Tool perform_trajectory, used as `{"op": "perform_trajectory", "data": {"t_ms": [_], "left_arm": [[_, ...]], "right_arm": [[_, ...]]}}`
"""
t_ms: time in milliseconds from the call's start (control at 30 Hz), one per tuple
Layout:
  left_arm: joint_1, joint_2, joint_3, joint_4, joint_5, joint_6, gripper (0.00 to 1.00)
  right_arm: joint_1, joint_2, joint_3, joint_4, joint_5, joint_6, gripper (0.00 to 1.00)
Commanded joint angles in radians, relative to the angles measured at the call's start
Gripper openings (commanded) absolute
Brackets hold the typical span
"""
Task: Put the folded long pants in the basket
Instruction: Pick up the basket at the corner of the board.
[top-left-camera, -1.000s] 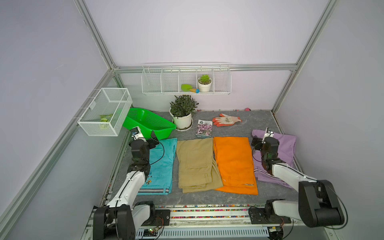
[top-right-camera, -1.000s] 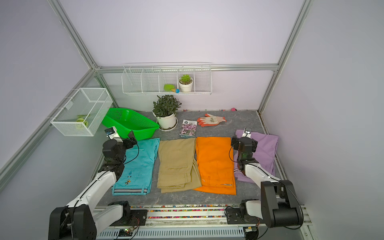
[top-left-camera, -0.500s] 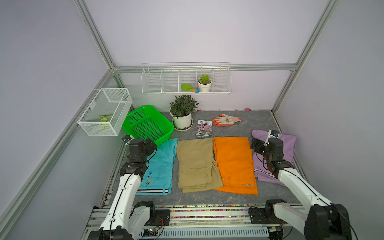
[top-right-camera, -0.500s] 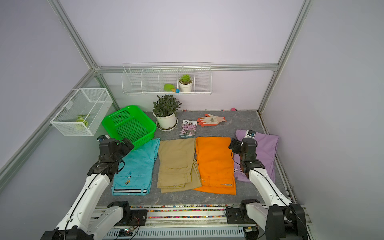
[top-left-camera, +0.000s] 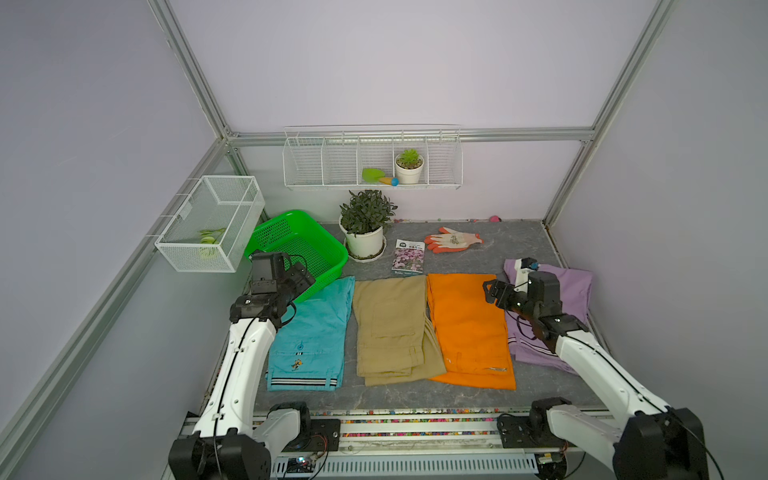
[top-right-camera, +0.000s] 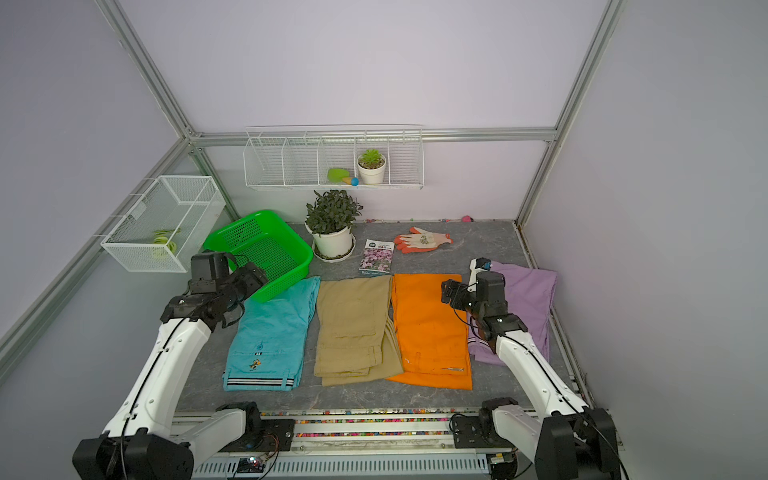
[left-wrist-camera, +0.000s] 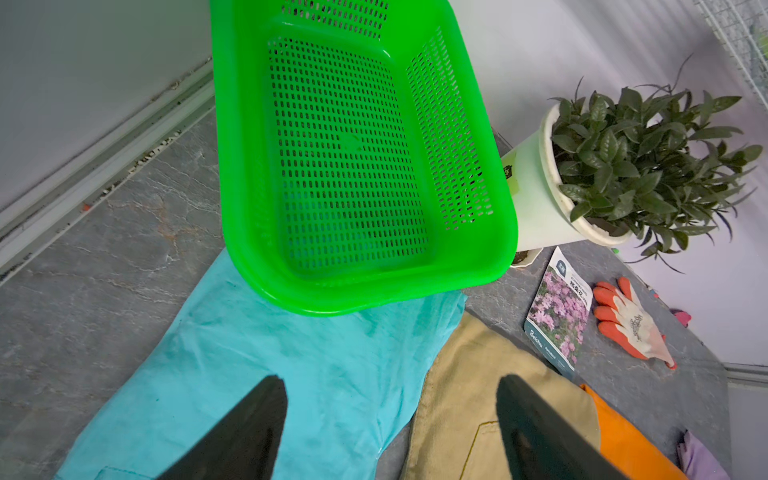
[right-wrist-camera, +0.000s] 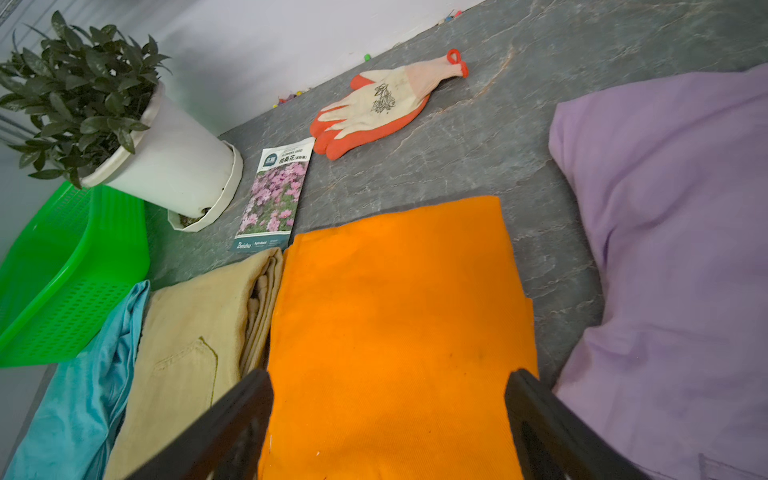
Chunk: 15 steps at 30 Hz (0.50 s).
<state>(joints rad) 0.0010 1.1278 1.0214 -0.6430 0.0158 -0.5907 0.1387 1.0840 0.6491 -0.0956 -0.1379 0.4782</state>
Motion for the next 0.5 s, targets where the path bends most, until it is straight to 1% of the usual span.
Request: {"op": "perform_trajectory", "data": {"t_ms": [0, 67, 133, 200, 267, 333, 400, 467], "left_arm": [[0.0, 0.096, 0.066, 0.005, 0.098, 0.064, 0.79], [-0.009, 0.185, 0.135, -0.031, 0.121, 0.124, 0.76], [-0.027, 0.274, 0.215, -0.088, 0.125, 0.199, 0.76], [-0.047, 0.366, 0.298, -0.159, 0.099, 0.267, 0.77], [-0.077, 0.439, 0.36, -0.191, 0.066, 0.365, 0.8], [-0.108, 0.503, 0.425, -0.24, 0.029, 0.438, 0.8], [-0.134, 0.542, 0.45, -0.25, -0.031, 0.504, 0.81], [-0.141, 0.581, 0.467, -0.267, -0.033, 0.558, 0.81]], "right_arm": [[0.011, 0.018, 0.028, -0.018, -0.043, -0.013, 0.92], [0.015, 0.024, 0.033, -0.024, -0.052, -0.017, 0.92], [0.018, 0.029, 0.036, -0.032, -0.055, -0.018, 0.92], [0.019, 0.03, 0.039, -0.039, -0.061, -0.021, 0.92], [0.019, 0.032, 0.04, -0.042, -0.063, -0.02, 0.92], [0.021, 0.037, 0.038, -0.039, -0.064, -0.017, 0.92], [0.021, 0.043, 0.038, -0.039, -0.067, -0.014, 0.93], [0.023, 0.05, 0.038, -0.039, -0.071, -0.012, 0.93]]}}
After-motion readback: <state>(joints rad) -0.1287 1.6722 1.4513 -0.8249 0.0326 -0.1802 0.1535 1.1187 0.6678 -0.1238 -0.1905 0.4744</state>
